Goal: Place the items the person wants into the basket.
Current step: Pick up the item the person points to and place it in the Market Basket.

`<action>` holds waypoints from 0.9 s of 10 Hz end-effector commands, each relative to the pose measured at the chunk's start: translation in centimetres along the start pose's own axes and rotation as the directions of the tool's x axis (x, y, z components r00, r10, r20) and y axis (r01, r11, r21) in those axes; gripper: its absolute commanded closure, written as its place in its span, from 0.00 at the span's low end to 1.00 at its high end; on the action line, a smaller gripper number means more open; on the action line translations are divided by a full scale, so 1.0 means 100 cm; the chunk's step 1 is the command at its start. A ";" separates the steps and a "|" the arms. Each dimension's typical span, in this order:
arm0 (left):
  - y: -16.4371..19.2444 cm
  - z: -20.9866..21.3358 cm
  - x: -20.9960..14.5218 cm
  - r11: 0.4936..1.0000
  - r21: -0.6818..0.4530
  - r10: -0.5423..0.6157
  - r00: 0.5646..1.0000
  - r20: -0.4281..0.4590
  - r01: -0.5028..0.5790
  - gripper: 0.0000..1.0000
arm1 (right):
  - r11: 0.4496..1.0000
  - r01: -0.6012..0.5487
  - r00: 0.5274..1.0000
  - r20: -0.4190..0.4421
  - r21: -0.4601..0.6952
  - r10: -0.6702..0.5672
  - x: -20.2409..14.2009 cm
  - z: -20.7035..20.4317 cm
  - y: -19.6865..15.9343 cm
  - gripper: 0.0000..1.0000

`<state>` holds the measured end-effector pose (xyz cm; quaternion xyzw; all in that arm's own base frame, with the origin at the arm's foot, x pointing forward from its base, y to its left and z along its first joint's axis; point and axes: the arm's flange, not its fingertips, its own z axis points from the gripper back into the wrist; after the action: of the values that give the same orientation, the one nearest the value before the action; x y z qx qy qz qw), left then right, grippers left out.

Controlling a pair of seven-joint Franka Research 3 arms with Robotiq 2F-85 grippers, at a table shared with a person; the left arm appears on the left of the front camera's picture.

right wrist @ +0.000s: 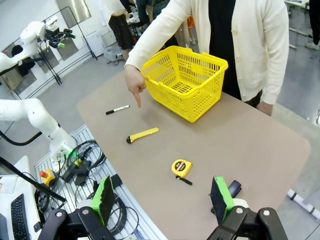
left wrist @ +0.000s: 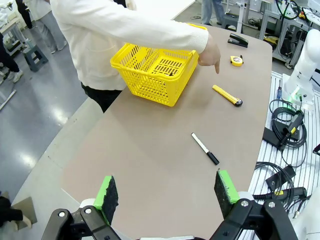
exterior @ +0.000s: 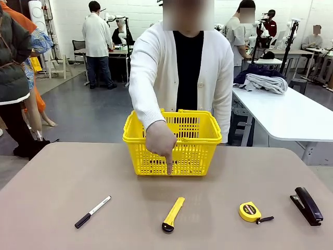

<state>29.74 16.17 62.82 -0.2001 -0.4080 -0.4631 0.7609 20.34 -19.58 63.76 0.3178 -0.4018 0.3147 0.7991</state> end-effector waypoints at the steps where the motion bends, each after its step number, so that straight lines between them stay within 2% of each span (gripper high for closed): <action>1: 0.000 0.000 0.000 1.000 0.000 0.000 1.000 0.000 0.000 0.00 | 1.000 -0.010 1.000 0.020 0.013 0.010 0.002 0.000 -0.001 0.00; 2: -0.018 -0.010 0.033 0.999 -0.034 -0.041 0.997 -0.062 0.039 0.00 | 1.000 -0.010 1.000 0.020 0.013 0.010 0.002 0.000 -0.001 0.00; 3: -0.035 -0.024 0.077 0.988 -0.130 -0.096 0.989 -0.109 0.081 0.00 | 1.000 -0.010 1.000 0.020 0.013 0.010 0.002 0.000 -0.001 0.00; 5: -0.076 -0.073 0.165 0.974 -0.221 -0.112 0.945 -0.308 0.044 0.00 | 1.000 -0.010 1.000 0.020 0.013 0.010 0.002 0.000 -0.001 0.00; 6: -0.094 -0.109 0.188 0.965 -0.260 -0.094 0.880 -0.465 -0.035 0.00 | 1.000 -0.010 1.000 0.020 0.013 0.010 0.002 0.000 -0.001 0.00; 7: -0.112 -0.151 0.203 0.962 -0.236 -0.043 0.782 -0.621 -0.134 0.00 | 1.000 -0.010 1.000 0.020 0.013 0.010 0.002 0.000 -0.001 0.00; 8: -0.130 -0.196 0.208 0.970 -0.169 0.002 0.699 -0.715 -0.176 0.00 | 1.000 -0.010 1.000 0.020 0.013 0.010 0.002 0.000 -0.001 0.00; 9: -0.151 -0.245 0.201 0.989 -0.068 0.036 0.656 -0.754 -0.132 0.00 | 1.000 -0.010 1.000 0.020 0.013 0.010 0.002 0.000 -0.001 0.00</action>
<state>30.49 -17.82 65.32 -0.0767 -0.0600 -0.5067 0.8566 20.34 -19.53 63.82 0.3171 -0.4013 0.3150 0.7995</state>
